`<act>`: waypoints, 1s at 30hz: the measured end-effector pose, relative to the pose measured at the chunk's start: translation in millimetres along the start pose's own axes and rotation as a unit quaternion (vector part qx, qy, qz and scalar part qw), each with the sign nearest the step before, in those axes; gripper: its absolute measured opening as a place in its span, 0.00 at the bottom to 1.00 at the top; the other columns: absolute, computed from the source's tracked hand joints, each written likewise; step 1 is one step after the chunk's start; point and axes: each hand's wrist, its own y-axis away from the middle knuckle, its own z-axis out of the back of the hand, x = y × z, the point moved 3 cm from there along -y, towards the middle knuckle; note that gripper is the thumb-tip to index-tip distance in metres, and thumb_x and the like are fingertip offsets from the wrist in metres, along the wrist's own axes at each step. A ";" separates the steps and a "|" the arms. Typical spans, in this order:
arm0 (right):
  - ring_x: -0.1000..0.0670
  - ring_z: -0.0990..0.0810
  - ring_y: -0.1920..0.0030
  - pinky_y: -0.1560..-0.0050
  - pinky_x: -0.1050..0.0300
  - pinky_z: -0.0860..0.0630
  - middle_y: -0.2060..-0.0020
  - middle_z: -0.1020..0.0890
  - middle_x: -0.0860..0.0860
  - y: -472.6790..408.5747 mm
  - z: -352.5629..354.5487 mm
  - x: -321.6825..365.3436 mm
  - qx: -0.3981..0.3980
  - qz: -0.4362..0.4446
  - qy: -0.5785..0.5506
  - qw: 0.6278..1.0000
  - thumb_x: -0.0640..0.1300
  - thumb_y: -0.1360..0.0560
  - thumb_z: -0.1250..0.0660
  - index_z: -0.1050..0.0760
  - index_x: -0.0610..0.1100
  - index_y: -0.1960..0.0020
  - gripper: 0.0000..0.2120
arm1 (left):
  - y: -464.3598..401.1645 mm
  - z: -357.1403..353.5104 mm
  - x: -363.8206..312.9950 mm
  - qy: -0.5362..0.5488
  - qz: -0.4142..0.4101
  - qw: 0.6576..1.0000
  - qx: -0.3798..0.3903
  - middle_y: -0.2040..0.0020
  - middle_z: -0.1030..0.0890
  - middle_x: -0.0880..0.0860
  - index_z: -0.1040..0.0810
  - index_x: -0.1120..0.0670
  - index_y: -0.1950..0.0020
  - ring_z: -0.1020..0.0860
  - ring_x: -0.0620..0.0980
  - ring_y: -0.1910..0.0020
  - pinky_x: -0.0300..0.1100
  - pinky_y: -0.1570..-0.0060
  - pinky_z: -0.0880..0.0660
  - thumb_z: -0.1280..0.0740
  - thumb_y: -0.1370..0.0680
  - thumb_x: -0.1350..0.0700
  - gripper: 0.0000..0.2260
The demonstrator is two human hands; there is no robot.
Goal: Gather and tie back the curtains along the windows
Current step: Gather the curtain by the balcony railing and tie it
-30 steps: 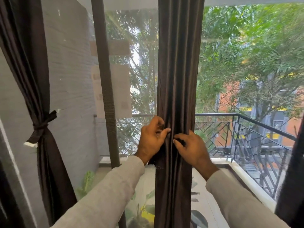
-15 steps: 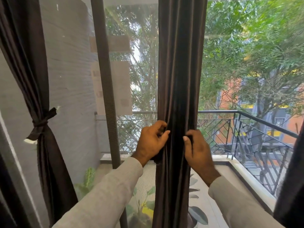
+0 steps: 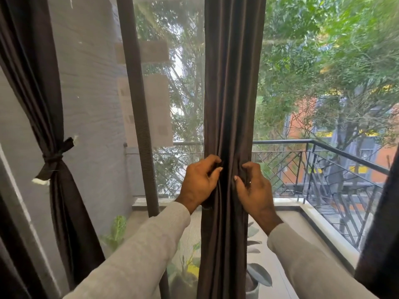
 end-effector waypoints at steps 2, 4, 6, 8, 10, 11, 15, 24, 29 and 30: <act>0.53 0.19 0.53 0.51 0.55 0.19 0.49 0.19 0.52 -3.5 -3.0 2.5 0.002 0.041 0.015 0.999 0.39 0.20 0.30 0.24 0.47 0.38 0.11 | 0.4 -1.4 1.6 -0.004 -0.009 1.000 -0.003 0.52 0.15 0.49 0.15 0.54 0.44 0.18 0.43 0.55 0.37 0.50 0.20 0.26 0.20 0.61 0.06; 0.49 0.19 0.53 0.52 0.60 0.24 0.49 0.21 0.50 -8.9 -8.2 -0.3 0.015 0.062 0.059 0.996 0.36 0.21 0.31 0.19 0.44 0.41 0.10 | -1.8 -2.0 1.4 -0.009 -0.016 1.000 -0.007 0.49 0.14 0.51 0.13 0.56 0.44 0.17 0.44 0.52 0.38 0.44 0.19 0.26 0.21 0.63 0.07; 0.45 0.19 0.51 0.49 0.63 0.27 0.47 0.22 0.47 -12.5 -12.7 -5.0 0.030 0.051 0.084 0.995 0.35 0.22 0.32 0.16 0.43 0.41 0.13 | -5.9 -3.5 2.3 -0.010 0.001 1.000 -0.007 0.48 0.12 0.52 0.12 0.56 0.44 0.15 0.46 0.50 0.42 0.42 0.18 0.25 0.22 0.63 0.08; 0.45 0.18 0.47 0.42 0.62 0.26 0.43 0.22 0.45 -12.5 -16.1 -7.2 0.051 0.044 0.078 0.995 0.34 0.23 0.31 0.14 0.44 0.40 0.15 | -8.2 -4.7 4.6 0.016 0.042 0.999 -0.002 0.49 0.11 0.50 0.11 0.55 0.44 0.13 0.46 0.50 0.45 0.41 0.17 0.24 0.22 0.62 0.08; 0.45 0.19 0.43 0.37 0.59 0.24 0.40 0.23 0.45 -11.1 -18.6 -7.7 0.073 0.049 0.075 0.993 0.34 0.24 0.31 0.15 0.46 0.39 0.16 | -9.6 -6.0 6.8 0.057 0.068 0.996 0.003 0.51 0.11 0.47 0.11 0.55 0.44 0.13 0.44 0.51 0.46 0.43 0.16 0.25 0.22 0.62 0.08; 0.44 0.19 0.43 0.37 0.57 0.23 0.39 0.23 0.45 -9.9 -19.5 -8.1 0.081 0.051 0.076 0.993 0.35 0.23 0.31 0.15 0.46 0.38 0.16 | -9.3 -6.7 7.3 0.074 0.073 0.995 0.006 0.52 0.12 0.46 0.11 0.55 0.44 0.13 0.43 0.51 0.45 0.43 0.16 0.25 0.22 0.63 0.08; 0.44 0.18 0.46 0.39 0.51 0.19 0.41 0.22 0.44 -9.7 -20.5 -9.4 0.077 0.049 0.074 0.993 0.40 0.21 0.29 0.15 0.45 0.38 0.12 | -9.1 -7.3 4.9 0.123 0.099 0.987 0.016 0.55 0.13 0.43 0.11 0.57 0.46 0.14 0.39 0.55 0.39 0.46 0.18 0.23 0.23 0.65 0.08; 0.52 0.19 0.49 0.45 0.48 0.17 0.45 0.20 0.51 3.8 -9.7 -1.6 0.047 0.038 0.017 0.998 0.40 0.18 0.33 0.28 0.48 0.32 0.15 | -3.5 0.4 -0.7 0.091 0.093 0.991 0.014 0.60 0.17 0.52 0.21 0.51 0.46 0.18 0.51 0.63 0.44 0.58 0.17 0.22 0.24 0.61 0.12; 0.61 0.16 0.44 0.42 0.67 0.20 0.39 0.17 0.56 24.3 -8.0 -3.1 -0.036 -0.038 -0.062 0.997 0.41 0.18 0.29 0.43 0.52 0.19 0.34 | 1.8 -0.1 -3.5 0.077 0.083 0.993 0.017 0.61 0.19 0.52 0.28 0.51 0.43 0.18 0.51 0.64 0.46 0.60 0.16 0.25 0.22 0.60 0.14; 0.62 0.16 0.47 0.44 0.69 0.21 0.40 0.17 0.57 26.9 -10.2 -5.3 -0.045 -0.041 -0.048 0.997 0.42 0.18 0.29 0.45 0.51 0.17 0.35 | 2.0 -1.3 -3.2 0.080 0.090 0.993 0.019 0.60 0.18 0.51 0.28 0.50 0.42 0.17 0.50 0.63 0.45 0.59 0.16 0.24 0.22 0.60 0.15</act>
